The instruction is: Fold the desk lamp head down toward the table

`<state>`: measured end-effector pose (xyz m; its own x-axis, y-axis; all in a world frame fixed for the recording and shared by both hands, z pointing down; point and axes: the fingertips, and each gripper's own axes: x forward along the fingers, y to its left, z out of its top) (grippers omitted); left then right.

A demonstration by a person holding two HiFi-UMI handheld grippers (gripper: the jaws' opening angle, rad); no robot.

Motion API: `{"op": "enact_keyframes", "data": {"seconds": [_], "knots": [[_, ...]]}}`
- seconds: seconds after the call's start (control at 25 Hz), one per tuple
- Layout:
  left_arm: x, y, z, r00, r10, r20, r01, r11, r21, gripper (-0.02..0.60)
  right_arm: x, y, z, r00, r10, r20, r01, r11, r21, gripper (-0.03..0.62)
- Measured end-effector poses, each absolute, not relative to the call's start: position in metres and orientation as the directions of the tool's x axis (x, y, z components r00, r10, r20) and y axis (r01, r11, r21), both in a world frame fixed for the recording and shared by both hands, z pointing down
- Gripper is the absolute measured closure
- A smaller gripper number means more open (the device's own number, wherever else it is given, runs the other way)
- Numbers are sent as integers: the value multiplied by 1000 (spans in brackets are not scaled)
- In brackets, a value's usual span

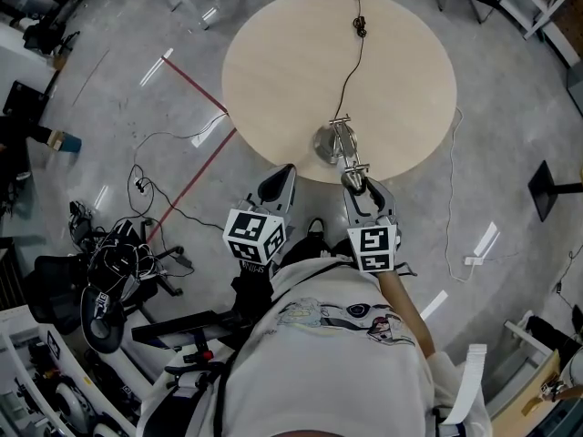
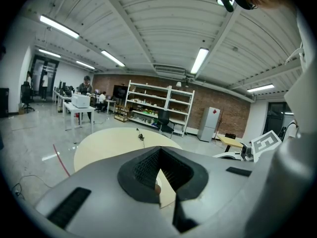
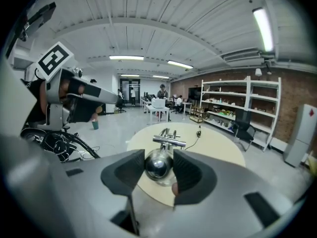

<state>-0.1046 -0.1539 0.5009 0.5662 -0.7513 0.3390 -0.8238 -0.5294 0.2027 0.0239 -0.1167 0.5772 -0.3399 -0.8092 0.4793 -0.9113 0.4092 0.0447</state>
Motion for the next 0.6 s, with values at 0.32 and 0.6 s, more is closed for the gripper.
{"op": "enact_keyframes", "data": {"seconds": [0.32, 0.6], "knots": [[-114, -154, 498, 550, -763, 339, -835, -516, 192, 580, 23, -113, 600, -327, -787, 523, -909, 413, 53, 414], [-117, -156, 497, 543, -768, 339, -839, -510, 189, 580, 23, -114, 613, -319, -780, 538, -908, 414, 61, 414]]}}
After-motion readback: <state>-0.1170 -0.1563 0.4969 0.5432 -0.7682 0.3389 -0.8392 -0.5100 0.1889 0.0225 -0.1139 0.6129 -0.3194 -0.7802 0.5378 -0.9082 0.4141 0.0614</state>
